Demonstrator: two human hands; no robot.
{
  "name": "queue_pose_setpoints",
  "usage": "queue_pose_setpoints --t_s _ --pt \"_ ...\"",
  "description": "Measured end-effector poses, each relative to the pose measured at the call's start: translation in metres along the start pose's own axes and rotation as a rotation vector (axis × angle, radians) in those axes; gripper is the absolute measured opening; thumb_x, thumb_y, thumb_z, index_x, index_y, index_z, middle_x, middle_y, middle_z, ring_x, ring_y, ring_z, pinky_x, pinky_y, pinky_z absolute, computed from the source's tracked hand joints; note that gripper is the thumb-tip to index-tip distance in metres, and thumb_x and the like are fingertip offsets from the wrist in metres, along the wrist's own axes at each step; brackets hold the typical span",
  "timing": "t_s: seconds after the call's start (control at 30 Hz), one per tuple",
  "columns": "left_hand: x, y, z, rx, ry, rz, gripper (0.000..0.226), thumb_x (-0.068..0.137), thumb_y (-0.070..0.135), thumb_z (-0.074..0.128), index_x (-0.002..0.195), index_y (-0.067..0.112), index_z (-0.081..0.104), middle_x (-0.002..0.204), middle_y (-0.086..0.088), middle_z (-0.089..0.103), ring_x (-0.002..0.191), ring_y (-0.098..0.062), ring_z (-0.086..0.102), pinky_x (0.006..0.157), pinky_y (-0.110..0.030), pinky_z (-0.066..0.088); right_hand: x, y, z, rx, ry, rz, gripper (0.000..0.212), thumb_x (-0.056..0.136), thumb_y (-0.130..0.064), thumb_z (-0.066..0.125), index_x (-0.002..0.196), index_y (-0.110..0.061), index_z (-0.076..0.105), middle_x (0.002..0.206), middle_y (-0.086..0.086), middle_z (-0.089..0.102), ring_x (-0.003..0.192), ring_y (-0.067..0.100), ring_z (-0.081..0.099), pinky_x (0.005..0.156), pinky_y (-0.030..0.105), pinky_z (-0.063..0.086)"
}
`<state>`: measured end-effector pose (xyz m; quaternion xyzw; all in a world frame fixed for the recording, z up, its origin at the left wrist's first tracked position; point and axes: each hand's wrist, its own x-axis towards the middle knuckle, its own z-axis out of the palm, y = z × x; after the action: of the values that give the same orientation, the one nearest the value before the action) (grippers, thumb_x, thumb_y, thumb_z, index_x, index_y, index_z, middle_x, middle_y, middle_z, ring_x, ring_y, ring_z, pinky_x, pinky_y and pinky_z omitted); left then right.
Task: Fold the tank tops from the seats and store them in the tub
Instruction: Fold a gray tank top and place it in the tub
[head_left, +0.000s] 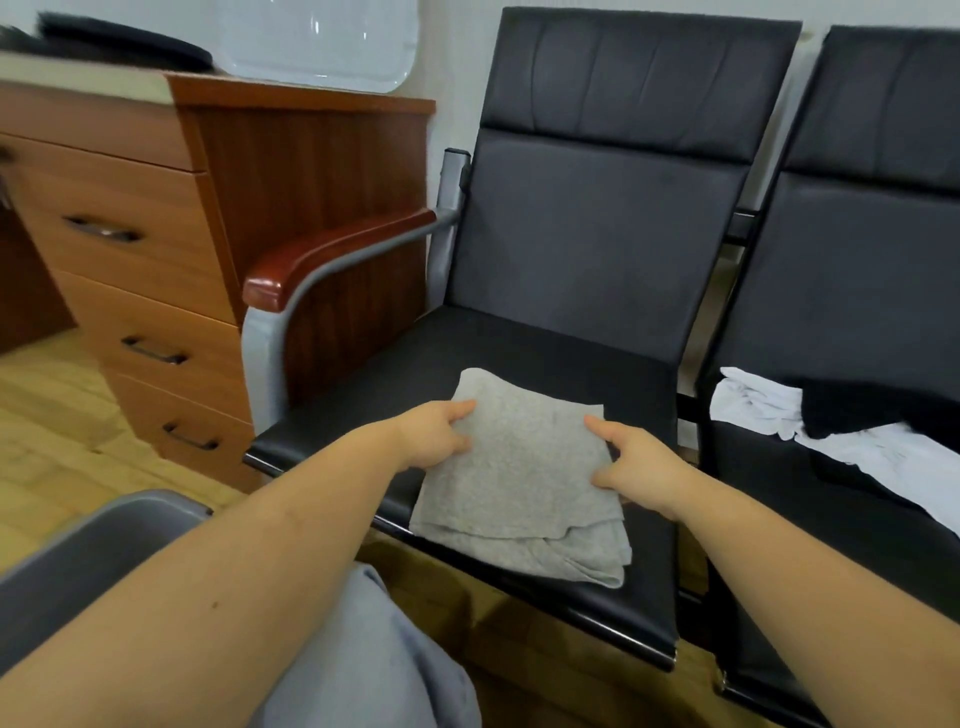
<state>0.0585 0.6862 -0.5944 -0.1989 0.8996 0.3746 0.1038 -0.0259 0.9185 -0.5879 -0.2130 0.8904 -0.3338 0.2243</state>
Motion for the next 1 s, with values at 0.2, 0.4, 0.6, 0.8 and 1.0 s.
queue_pose_setpoints --t_s 0.2,0.4,0.6,0.8,1.0 --pt "-0.025 -0.034 -0.013 0.138 0.029 -0.080 0.068 0.102 0.017 0.040 0.155 0.028 -0.001 0.158 -0.012 0.024 0.137 -0.030 0.036 0.108 -0.034 0.030 0.007 -0.041 0.020 -0.064 -0.031 -0.068 0.082 0.086 0.007 0.055 0.153 -0.023 0.018 0.130 0.003 0.047 0.088 0.014 0.058 0.059 0.020 0.052" --pt "-0.051 -0.060 -0.036 0.095 0.047 -0.072 0.072 0.100 0.012 0.039 0.155 0.023 -0.007 0.156 -0.014 0.025 0.134 -0.030 0.039 0.103 -0.031 0.033 0.018 -0.085 0.049 -0.166 -0.054 -0.096 0.084 0.085 0.008 0.052 0.153 -0.027 0.019 0.136 0.006 0.042 0.090 0.021 0.060 0.076 0.034 0.058" --pt "-0.080 -0.118 -0.069 -0.008 0.068 -0.143 0.080 0.097 0.010 0.042 0.153 0.028 -0.011 0.128 -0.017 0.051 0.083 -0.023 0.054 0.065 -0.027 0.043 0.033 -0.126 0.094 -0.217 -0.110 -0.162 0.083 0.086 0.008 0.051 0.153 -0.028 0.016 0.107 0.002 0.050 0.079 0.017 0.058 0.061 0.027 0.054" --pt "-0.112 -0.176 -0.087 -0.143 0.171 -0.238 0.086 0.095 0.011 0.049 0.152 0.031 -0.013 0.123 -0.013 0.050 0.097 -0.024 0.056 0.080 -0.033 0.048 0.052 -0.177 0.153 -0.326 -0.198 -0.311 0.078 0.089 0.004 0.049 0.153 -0.026 0.015 0.139 0.012 0.045 0.074 0.005 0.047 0.053 0.015 0.038" --pt "-0.151 -0.243 -0.090 -0.347 0.254 -0.338 0.088 0.094 0.010 0.053 0.153 0.035 -0.007 0.138 -0.011 0.041 0.105 -0.024 0.056 0.085 -0.033 0.054 0.055 -0.220 0.218 -0.440 -0.280 -0.453 0.078 0.090 0.001 0.050 0.153 -0.024 0.013 0.151 0.012 0.034 0.124 0.029 0.049 0.085 0.027 0.045"
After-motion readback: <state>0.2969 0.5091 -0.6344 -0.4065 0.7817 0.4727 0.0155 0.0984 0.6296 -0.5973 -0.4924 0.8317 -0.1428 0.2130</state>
